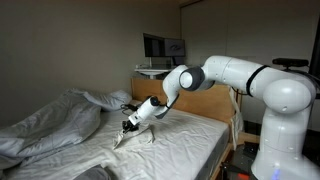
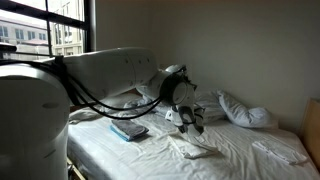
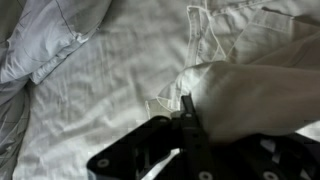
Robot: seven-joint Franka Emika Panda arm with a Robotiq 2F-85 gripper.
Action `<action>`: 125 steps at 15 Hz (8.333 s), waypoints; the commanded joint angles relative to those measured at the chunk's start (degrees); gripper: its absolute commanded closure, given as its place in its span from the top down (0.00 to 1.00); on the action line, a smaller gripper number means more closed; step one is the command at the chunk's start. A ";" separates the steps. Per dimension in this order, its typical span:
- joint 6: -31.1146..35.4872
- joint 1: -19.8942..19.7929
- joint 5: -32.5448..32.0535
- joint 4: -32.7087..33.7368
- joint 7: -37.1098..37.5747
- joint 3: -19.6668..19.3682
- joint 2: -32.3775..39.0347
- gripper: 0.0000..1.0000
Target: Fold the cloth
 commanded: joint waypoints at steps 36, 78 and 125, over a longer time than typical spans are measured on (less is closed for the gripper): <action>-24.42 15.24 38.97 25.94 -14.63 -24.71 10.90 0.84; -37.30 -17.35 96.11 -43.71 -85.19 10.65 -19.31 1.00; -17.12 -22.94 85.58 -62.54 -89.44 27.92 -6.58 0.34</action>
